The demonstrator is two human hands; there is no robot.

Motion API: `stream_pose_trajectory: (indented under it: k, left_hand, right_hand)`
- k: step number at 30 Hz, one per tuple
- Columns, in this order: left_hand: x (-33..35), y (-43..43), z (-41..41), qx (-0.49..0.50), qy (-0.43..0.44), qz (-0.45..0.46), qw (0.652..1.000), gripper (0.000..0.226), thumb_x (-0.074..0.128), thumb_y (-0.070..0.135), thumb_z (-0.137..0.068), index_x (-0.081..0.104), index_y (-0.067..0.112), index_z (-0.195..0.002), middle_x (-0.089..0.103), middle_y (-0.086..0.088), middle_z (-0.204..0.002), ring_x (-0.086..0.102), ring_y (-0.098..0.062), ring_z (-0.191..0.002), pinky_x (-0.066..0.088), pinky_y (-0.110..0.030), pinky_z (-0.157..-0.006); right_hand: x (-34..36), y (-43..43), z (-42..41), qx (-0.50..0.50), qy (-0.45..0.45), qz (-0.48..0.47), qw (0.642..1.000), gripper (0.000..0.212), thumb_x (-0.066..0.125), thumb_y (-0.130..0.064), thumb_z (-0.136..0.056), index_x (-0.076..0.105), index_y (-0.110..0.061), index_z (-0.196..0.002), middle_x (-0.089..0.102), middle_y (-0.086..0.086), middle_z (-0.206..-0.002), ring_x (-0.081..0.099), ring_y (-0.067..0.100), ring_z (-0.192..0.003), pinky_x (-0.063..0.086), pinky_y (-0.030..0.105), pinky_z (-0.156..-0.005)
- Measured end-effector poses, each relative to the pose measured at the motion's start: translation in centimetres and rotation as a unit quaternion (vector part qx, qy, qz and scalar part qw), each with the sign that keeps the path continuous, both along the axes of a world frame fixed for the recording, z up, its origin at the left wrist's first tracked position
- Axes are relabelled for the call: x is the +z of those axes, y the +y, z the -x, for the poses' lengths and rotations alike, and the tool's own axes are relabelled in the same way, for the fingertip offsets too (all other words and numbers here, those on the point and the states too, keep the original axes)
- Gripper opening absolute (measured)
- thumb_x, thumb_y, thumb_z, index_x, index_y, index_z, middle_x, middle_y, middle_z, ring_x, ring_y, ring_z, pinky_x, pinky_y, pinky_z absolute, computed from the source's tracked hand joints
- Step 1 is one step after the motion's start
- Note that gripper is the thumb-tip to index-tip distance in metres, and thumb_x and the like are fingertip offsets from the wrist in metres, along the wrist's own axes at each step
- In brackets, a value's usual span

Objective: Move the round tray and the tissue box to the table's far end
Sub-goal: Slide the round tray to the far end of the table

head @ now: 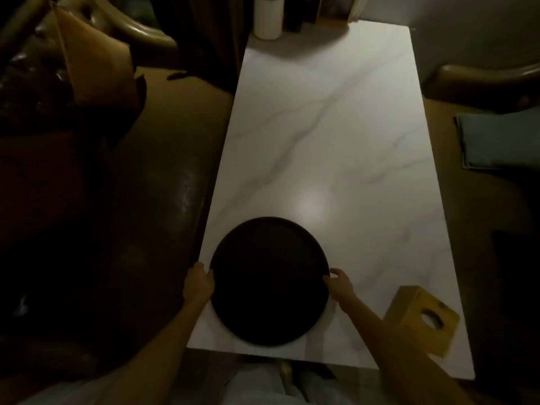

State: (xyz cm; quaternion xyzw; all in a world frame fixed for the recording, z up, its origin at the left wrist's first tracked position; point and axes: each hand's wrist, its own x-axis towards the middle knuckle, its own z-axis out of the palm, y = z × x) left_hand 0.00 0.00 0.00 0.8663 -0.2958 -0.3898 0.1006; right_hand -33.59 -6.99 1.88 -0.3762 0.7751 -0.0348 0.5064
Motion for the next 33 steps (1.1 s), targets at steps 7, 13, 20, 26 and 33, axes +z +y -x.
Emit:
stream_pose_trajectory:
  k: [7, 13, 20, 26, 33]
  left_hand:
    - [-2.1, 1.1, -1.0, -0.007, 0.101, -0.008, 0.995, 0.023, 0.052, 0.016, -0.097, 0.057, -0.005, -0.106, 0.064, -0.021, -0.104, 0.063, -0.034, -0.092, 0.051, -0.037, -0.075]
    - [-2.8, 0.5, -2.6, 0.023, 0.170, -0.024, 0.985, 0.039, 0.056, 0.014, -0.094, 0.049, -0.003, -0.128, 0.060, -0.023, -0.121, 0.060, -0.040, -0.110, 0.052, -0.050, -0.095]
    - [0.4, -0.5, -1.9, 0.003, 0.143, 0.007, 0.990, 0.020, 0.058, 0.000, -0.089, 0.043, 0.008, -0.098, 0.051, -0.011, -0.096, 0.054, -0.031, -0.095, 0.052, -0.047, -0.085]
    - [5.4, -4.1, -0.5, -0.033, 0.138, 0.050, 0.989, 0.022, 0.061, 0.002, -0.084, 0.044, 0.011, -0.095, 0.050, -0.007, -0.086, 0.051, -0.023, -0.083, 0.048, -0.038, -0.076]
    - [15.1, -9.9, 4.7, -0.057, 0.160, 0.163, 0.972, 0.021, 0.054, -0.005, -0.085, 0.044, 0.012, -0.093, 0.051, -0.009, -0.086, 0.055, -0.025, -0.081, 0.051, -0.037, -0.070]
  right_hand:
    - [-2.0, 1.1, 0.0, -0.057, -0.010, -0.037, 0.998, 0.048, 0.057, -0.020, -0.095, 0.049, -0.004, -0.139, 0.054, 0.021, -0.140, 0.053, 0.039, -0.125, 0.045, 0.053, -0.106]
    - [-1.5, 0.5, 0.6, -0.106, -0.047, -0.054, 0.992, 0.045, 0.060, -0.016, -0.094, 0.053, -0.003, -0.136, 0.057, 0.021, -0.134, 0.057, 0.033, -0.110, 0.051, 0.048, -0.097]
    - [2.0, 0.7, 0.1, -0.132, -0.058, -0.052, 0.988, 0.030, 0.052, 0.002, -0.092, 0.056, 0.003, -0.122, 0.055, 0.017, -0.115, 0.055, 0.029, -0.096, 0.052, 0.043, -0.084]
    - [6.0, -1.1, 2.2, -0.132, -0.100, -0.003, 0.986, 0.012, 0.057, -0.007, -0.096, 0.061, 0.002, -0.102, 0.058, 0.021, -0.113, 0.055, 0.031, -0.098, 0.052, 0.046, -0.089]
    - [13.2, -6.5, 9.3, -0.014, -0.096, 0.121, 0.988, 0.044, 0.071, -0.031, -0.089, 0.062, 0.012, -0.088, 0.064, 0.032, -0.096, 0.066, 0.042, -0.084, 0.056, 0.059, -0.084]
